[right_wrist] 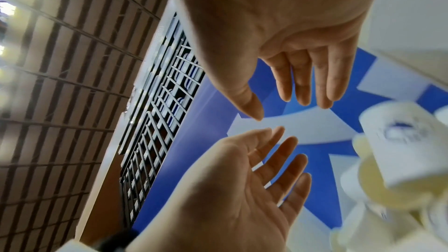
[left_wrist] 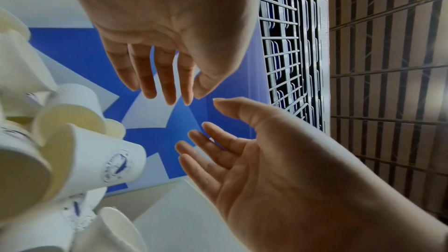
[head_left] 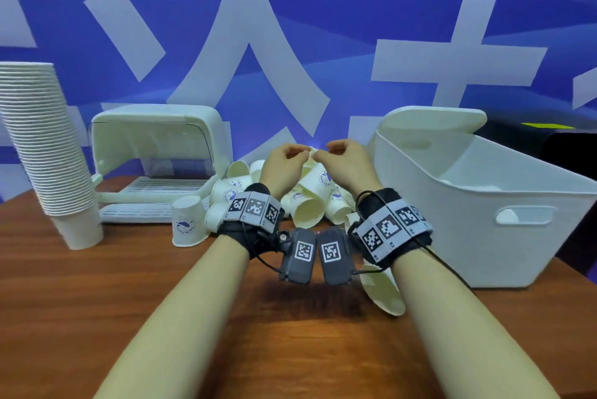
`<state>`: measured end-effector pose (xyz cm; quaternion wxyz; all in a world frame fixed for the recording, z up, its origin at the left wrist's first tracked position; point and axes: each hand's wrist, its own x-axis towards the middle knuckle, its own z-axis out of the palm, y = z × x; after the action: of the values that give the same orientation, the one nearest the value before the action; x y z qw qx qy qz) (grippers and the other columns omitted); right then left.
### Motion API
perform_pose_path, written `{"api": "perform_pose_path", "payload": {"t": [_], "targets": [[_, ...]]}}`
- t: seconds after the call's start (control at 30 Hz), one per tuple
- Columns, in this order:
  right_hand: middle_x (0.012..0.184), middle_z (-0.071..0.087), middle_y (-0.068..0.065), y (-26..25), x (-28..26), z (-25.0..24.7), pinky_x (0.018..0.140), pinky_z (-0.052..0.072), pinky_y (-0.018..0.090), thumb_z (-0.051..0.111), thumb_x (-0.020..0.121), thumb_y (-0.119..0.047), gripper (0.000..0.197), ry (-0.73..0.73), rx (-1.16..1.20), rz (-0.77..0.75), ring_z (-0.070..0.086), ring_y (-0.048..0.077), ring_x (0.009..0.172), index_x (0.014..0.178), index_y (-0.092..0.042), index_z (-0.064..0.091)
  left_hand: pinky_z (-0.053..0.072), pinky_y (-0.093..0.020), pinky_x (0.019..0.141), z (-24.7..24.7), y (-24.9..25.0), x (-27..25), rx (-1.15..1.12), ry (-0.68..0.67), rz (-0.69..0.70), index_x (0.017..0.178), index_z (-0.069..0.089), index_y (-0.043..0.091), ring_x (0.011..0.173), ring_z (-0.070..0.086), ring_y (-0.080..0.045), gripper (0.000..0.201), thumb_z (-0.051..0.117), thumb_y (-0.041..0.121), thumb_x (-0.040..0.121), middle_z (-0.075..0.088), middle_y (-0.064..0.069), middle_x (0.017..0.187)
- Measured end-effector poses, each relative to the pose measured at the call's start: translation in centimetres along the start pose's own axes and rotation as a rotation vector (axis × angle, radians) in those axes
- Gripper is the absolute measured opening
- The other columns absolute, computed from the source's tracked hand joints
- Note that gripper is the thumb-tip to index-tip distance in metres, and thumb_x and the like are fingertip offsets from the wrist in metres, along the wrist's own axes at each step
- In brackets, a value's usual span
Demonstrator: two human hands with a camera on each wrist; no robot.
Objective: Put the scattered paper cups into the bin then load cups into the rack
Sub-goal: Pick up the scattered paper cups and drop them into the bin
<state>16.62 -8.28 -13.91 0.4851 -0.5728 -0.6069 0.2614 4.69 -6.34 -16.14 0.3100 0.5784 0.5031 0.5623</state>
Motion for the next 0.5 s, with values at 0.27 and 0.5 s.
{"api": "perform_pose_path", "payload": {"t": [0.27, 0.5], "targets": [[0.083, 0.064, 0.009, 2.2, -0.7, 6.0, 0.082, 0.046, 0.032, 0.065, 0.081, -0.023, 0.024, -0.111, 0.097, 0.126, 0.057, 0.019, 0.083, 0.097, -0.005, 0.070, 0.040, -0.022, 0.087, -4.5, -5.1, -1.1, 0.048, 0.117, -0.078, 0.110, 0.068, 0.009, 0.098, 0.056, -0.012, 0.022, 0.055, 0.013, 0.093, 0.065, -0.003, 0.110], [0.084, 0.068, -0.002, 4.4, -0.4, 9.7, 0.092, 0.053, 0.045, 0.066, 0.064, -0.040, 0.023, -0.178, 0.132, 0.244, 0.067, 0.025, 0.094, 0.077, -0.021, 0.068, 0.044, -0.027, 0.091, -7.4, -7.8, -1.6, -0.007, 0.220, -0.109, 0.106, 0.067, 0.011, 0.102, 0.059, -0.018, 0.017, 0.057, 0.011, 0.092, 0.066, -0.004, 0.110]]}}
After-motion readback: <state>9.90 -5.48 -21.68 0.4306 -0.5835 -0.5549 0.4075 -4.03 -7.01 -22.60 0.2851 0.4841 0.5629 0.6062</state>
